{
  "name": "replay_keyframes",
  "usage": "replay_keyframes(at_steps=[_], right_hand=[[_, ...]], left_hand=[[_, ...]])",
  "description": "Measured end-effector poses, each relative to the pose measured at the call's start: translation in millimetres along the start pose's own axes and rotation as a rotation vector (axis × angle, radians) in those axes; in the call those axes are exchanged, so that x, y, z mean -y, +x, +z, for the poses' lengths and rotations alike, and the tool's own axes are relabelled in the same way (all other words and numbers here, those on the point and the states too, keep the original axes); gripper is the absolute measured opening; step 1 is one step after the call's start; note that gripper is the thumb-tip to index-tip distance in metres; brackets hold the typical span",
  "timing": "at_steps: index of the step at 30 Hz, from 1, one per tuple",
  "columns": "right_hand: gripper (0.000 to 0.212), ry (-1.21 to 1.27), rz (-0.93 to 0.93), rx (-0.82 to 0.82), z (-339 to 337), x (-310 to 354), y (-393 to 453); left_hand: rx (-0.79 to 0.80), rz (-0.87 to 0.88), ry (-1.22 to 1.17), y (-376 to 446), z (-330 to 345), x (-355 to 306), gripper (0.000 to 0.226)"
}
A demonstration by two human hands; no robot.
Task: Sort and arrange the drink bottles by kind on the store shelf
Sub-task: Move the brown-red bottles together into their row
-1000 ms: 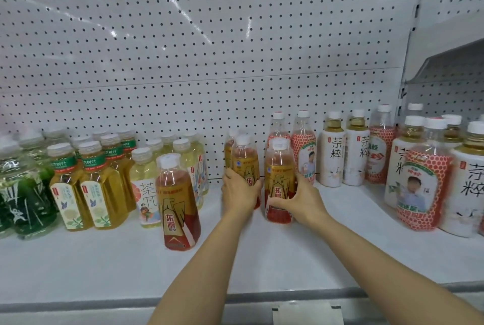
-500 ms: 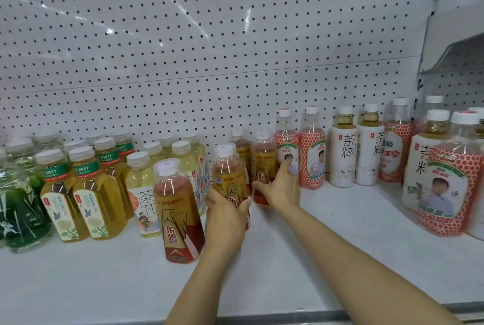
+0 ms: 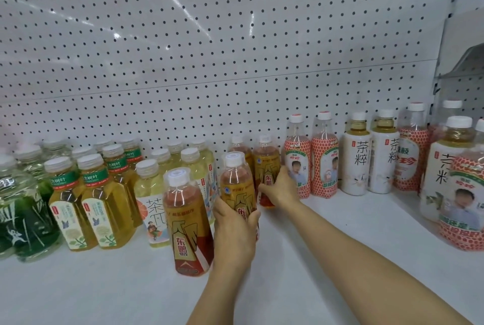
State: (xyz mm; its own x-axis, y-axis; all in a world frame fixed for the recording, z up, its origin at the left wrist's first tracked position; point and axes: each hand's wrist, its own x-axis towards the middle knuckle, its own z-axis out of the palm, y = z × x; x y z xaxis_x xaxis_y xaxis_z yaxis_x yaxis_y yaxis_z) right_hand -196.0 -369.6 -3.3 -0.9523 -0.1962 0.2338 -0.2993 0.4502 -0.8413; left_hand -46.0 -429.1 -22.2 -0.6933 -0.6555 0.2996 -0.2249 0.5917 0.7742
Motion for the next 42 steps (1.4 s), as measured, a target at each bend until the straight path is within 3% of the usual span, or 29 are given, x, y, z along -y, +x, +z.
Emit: replay_keyframes(at_steps=[6, 9, 12, 15, 16, 18, 20, 21, 22, 24, 27, 42], right_hand=[[0.04, -0.122, -0.043, -0.031, -12, -4, -14], [0.047, -0.052, -0.211, -0.102, -22, 0, -44], [0.067, 0.226, -0.295, 0.151, -31, 11, -77], [0.076, 0.269, -0.255, 0.277, -26, 13, -90], [0.079, 0.255, -0.229, 0.267, -22, 11, -90], [0.083, 0.248, -0.17, 0.27, -13, 8, -92], [0.08, 0.244, -0.14, 0.278, -6, 6, -95], [0.077, 0.22, -0.142, 0.262, -4, 7, -96], [0.075, 0.19, -0.148, 0.239, -4, 8, -97], [0.073, 0.155, -0.154, 0.2, -6, 8, -98], [0.074, 0.109, -0.151, 0.151, -13, 1, -99], [0.077, -0.061, -0.159, -0.077, -19, -11, -73]], left_hand=[[0.051, -0.033, -0.044, 1, -3, -4, 0.092], [0.064, -0.033, -0.06, 2, -4, -10, 0.096], [0.087, -0.036, -0.06, -4, -5, -18, 0.097], [0.128, -0.004, 0.044, -26, -11, -19, 0.092], [0.059, 0.042, 0.084, -39, -16, -18, 0.086], [-0.273, 0.132, 0.056, -69, -32, -15, 0.069], [-0.597, 0.112, -0.047, -86, -52, -7, 0.067], [-0.67, 0.066, -0.058, -84, -61, 0, 0.073], [-0.666, -0.003, -0.048, -79, -68, 10, 0.079], [-0.488, -0.136, -0.032, -65, -77, 25, 0.087], [-0.263, -0.166, -0.059, -52, -78, 31, 0.074], [-0.019, -0.047, 0.137, 21, -19, -6, 0.07]])
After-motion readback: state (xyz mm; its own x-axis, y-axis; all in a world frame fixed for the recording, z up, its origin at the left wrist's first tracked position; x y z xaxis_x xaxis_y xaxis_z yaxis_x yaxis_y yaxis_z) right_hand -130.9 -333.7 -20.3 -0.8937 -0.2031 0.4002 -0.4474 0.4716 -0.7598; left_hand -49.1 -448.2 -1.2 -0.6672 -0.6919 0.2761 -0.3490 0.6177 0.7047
